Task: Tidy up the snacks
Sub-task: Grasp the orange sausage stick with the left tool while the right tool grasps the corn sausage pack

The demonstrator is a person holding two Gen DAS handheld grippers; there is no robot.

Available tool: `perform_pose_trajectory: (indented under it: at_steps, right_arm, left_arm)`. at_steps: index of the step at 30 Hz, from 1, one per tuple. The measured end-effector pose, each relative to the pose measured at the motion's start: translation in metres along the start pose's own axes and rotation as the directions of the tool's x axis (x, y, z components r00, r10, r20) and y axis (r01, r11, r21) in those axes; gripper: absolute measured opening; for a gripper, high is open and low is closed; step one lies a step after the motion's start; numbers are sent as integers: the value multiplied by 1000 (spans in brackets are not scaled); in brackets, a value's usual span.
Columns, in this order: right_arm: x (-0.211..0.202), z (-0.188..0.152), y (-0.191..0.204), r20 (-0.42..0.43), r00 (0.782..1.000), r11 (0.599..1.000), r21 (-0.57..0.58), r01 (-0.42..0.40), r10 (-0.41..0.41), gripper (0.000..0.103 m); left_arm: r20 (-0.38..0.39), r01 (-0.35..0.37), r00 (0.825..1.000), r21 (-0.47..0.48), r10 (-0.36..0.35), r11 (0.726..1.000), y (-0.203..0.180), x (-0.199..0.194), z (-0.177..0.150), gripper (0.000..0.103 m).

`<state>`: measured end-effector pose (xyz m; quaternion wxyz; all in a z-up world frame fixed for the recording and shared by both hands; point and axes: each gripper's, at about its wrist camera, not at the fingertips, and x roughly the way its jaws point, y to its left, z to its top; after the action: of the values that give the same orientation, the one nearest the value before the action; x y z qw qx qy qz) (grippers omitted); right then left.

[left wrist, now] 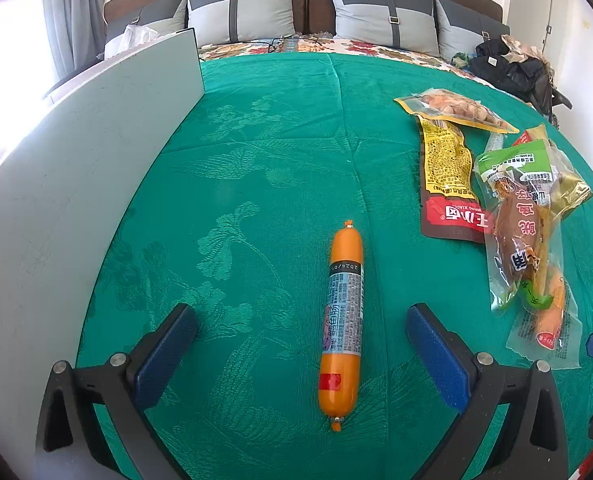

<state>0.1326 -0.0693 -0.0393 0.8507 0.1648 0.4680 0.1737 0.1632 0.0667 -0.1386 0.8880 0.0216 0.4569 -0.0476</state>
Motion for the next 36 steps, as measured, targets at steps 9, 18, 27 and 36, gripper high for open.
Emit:
perform_pose_trajectory:
  at_steps: [9, 18, 27, 36]
  right_arm:
    - [19, 13, -17, -61, 995, 990, 119, 81, -74, 14]
    - [-29, 9, -76, -40, 957, 939, 184, 290, -287, 39]
    - [25, 30, -5, -133, 939, 945, -136, 299, -316, 74]
    - [31, 27, -14, -140, 922, 930, -127, 346, -362, 28]
  left_arm:
    - [1, -1, 1000, -3, 1, 1000, 1, -1, 0, 103]
    - [2, -1, 1000, -3, 1, 1000, 1, -1, 0, 103]
    - [1, 0, 1000, -3, 0, 1000, 1, 0, -1, 103]
    - [3, 4, 1000, -5, -4, 1000, 2, -1, 0, 103]
